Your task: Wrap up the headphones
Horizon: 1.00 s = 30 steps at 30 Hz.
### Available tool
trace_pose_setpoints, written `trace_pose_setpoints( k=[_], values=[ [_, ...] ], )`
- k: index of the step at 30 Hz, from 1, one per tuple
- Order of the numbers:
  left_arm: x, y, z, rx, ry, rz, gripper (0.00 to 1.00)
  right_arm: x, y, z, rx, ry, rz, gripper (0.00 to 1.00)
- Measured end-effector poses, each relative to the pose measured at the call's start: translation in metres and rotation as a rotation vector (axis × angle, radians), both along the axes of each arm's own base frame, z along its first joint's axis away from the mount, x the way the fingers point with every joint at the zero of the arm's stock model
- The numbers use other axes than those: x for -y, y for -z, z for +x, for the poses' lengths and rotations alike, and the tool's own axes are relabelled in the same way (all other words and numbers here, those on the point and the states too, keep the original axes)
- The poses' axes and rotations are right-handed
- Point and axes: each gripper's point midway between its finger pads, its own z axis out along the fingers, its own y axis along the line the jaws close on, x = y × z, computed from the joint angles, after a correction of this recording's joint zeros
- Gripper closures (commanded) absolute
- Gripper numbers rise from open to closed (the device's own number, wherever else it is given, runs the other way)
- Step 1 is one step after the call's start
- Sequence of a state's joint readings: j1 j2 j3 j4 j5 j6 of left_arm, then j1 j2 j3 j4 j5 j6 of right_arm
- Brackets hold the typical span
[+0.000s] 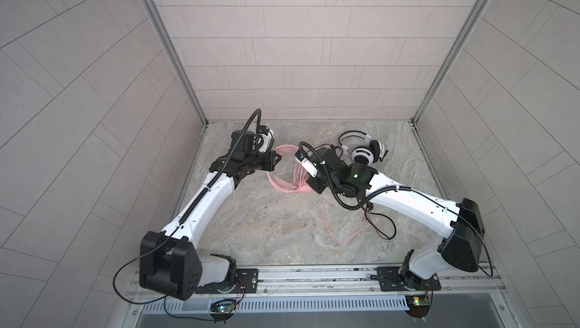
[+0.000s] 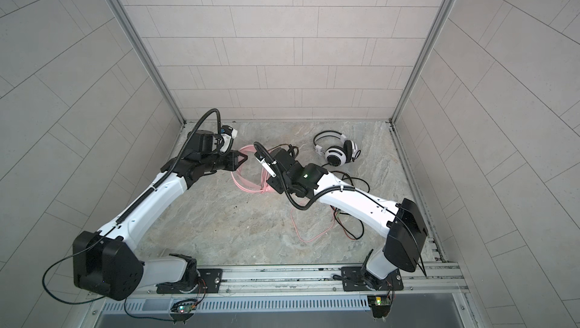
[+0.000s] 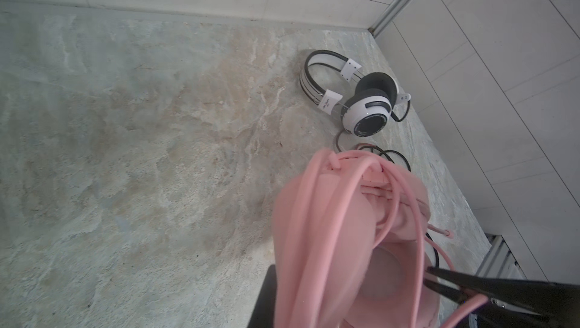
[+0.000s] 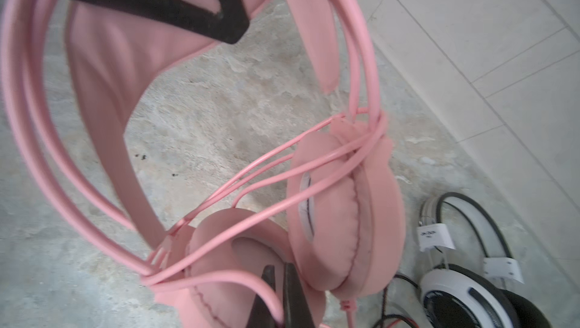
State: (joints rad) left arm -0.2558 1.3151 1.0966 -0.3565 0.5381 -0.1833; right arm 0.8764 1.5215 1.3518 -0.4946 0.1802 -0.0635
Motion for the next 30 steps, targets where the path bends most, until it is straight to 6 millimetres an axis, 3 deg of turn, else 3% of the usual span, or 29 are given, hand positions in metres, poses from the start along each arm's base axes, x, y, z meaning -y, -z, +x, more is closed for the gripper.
trace_pose_setpoints(
  k=[10, 14, 22, 26, 30],
  values=[
    [0.019, -0.013, -0.007, 0.053, 0.071, -0.006, 1.0, 0.027, -0.033, 0.014, 0.196, 0.095, -0.058, 0.87],
    [0.02, -0.014, -0.015, 0.065, 0.102, 0.017, 1.0, 0.038, -0.059, 0.024, 0.274, 0.165, -0.012, 0.87],
    [0.022, -0.025, -0.021, 0.104, 0.123, 0.004, 1.0, 0.047, -0.087, 0.037, 0.318, 0.223, 0.074, 0.87],
    [0.028, -0.028, -0.026, 0.116, 0.152, -0.002, 1.0, 0.057, -0.099, 0.046, 0.331, 0.257, 0.097, 0.82],
    [0.037, -0.024, -0.035, 0.11, 0.204, 0.003, 1.0, 0.078, -0.13, 0.063, 0.366, 0.318, 0.164, 0.81]
  ],
)
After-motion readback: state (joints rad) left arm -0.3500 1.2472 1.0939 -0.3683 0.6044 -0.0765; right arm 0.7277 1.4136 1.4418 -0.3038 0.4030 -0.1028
